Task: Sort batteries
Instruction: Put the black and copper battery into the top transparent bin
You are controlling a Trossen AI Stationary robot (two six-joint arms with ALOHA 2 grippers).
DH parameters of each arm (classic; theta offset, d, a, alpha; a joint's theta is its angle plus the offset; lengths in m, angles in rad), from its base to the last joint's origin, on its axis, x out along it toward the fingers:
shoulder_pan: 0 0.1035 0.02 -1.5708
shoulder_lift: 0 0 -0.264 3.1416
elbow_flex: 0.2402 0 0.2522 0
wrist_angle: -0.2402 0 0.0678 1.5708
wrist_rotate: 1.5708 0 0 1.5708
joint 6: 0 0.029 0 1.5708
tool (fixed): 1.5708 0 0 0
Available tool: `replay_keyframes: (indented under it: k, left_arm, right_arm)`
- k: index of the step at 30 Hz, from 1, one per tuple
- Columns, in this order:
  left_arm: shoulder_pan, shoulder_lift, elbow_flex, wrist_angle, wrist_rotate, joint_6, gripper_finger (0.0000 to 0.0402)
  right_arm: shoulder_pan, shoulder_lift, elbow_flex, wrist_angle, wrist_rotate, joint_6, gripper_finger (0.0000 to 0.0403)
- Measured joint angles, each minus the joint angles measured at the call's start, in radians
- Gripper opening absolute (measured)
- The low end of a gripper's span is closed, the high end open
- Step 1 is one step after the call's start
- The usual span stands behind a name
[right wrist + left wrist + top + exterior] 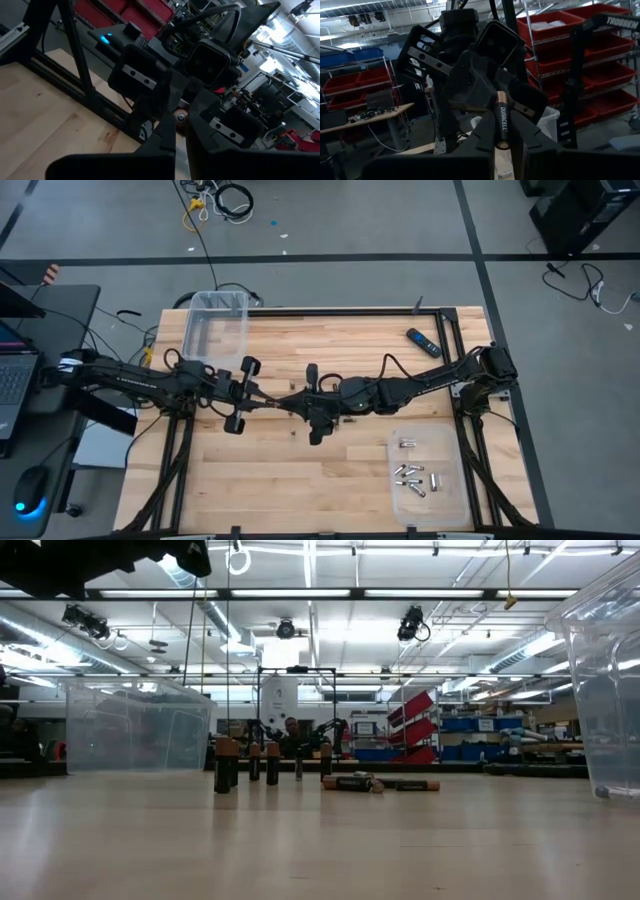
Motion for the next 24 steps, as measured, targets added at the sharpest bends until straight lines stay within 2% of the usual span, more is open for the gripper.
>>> replay_keyframes:
  k: [4,7,10,12,14,16,17,19,21,24]
  left_arm:
    - [0.0,-0.008,0.0,-0.008,-0.03,0.004,0.0017]
    - [0.001,-0.049,0.0,-0.035,-0.131,-0.004,0.0017]
    - [0.01,-0.127,0.012,-0.172,-0.293,-0.038,0.0017]
    - [0.014,-0.187,0.048,-0.334,-0.485,-0.079,0.0017]
    - [0.021,-0.227,0.118,-0.54,-0.733,-0.136,0.0017]
    - [0.033,-0.238,0.209,-0.83,-0.963,-0.188,0.0017]
    - [0.042,-0.234,0.267,-0.982,-1.03,-0.239,0.0017]
    - [0.075,-0.218,0.392,-1.28,-1.078,-0.367,0.0017]
    - [0.12,-0.195,0.501,-1.502,-1.083,-0.473,0.0017]
    - [0.198,-0.155,0.604,-1.725,-1.075,-0.527,0.0017]
  right_arm:
    - [0.003,-0.003,0.001,-0.021,0.047,0.046,0.0042]
    - [0.019,-0.024,0.0,-0.14,0.207,0.076,0.0075]
    - [0.035,-0.072,0.0,-0.353,0.382,0.178,0.0101]
    - [0.039,-0.11,0.0,-0.489,0.413,0.304,0.011]
    - [0.038,-0.142,0.0,-0.623,0.416,0.429,0.0114]
    - [0.036,-0.166,0.0,-0.731,0.417,0.525,0.0114]
    - [0.036,-0.177,0.0,-0.771,0.417,0.558,0.0113]
    - [0.035,-0.193,0.0,-0.803,0.418,0.602,0.0111]
    - [0.036,-0.2,0.0,-0.809,0.418,0.615,0.011]
    - [0.036,-0.2,0.0,-0.804,0.417,0.611,0.011]
